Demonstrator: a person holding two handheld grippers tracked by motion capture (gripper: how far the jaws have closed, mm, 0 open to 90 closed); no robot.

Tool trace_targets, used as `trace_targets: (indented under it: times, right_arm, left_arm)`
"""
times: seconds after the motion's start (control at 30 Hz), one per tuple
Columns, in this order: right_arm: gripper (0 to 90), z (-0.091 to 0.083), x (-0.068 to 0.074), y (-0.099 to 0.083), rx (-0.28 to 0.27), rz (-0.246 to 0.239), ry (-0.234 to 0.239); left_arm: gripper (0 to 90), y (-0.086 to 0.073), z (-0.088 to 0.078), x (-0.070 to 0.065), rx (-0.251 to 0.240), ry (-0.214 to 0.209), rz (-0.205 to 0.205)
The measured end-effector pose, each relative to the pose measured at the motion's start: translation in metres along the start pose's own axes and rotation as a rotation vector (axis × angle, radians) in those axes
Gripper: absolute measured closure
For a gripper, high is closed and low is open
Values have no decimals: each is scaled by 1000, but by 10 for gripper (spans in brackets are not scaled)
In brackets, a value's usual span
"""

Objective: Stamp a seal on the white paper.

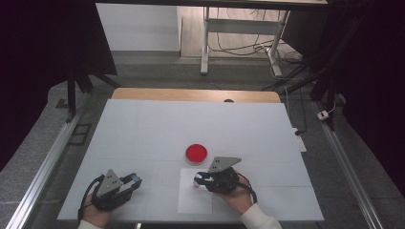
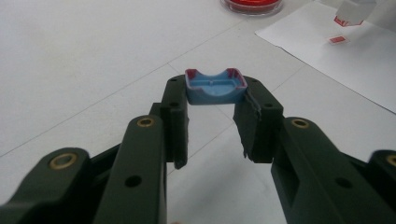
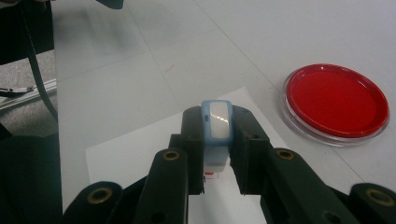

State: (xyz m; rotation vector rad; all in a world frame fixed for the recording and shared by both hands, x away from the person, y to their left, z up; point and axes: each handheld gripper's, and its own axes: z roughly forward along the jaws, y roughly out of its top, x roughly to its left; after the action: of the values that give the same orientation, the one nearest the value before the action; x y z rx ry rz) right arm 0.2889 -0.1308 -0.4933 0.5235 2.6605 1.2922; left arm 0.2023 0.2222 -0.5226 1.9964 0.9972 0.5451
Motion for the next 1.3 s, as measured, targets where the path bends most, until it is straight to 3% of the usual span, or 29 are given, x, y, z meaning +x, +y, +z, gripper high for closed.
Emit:
trace_targets:
  times: [0.23,0.4,0.9,1.3]
  right_arm:
    - [758,-3,0,-1,-22,16,-34]
    - [758,-10,-3,-4,-73,54,-48]
    - [758,-47,-22,-11,-212,150,-129]
    - [758,-60,-31,-13,-252,182,-159]
  left_arm:
    - [655,0,0,1,2,2,-2]
    - [655,0,0,1,2,1,-2]
    - [655,0,2,0,5,3,-1]
    - [655,0,3,1,8,-2,-3]
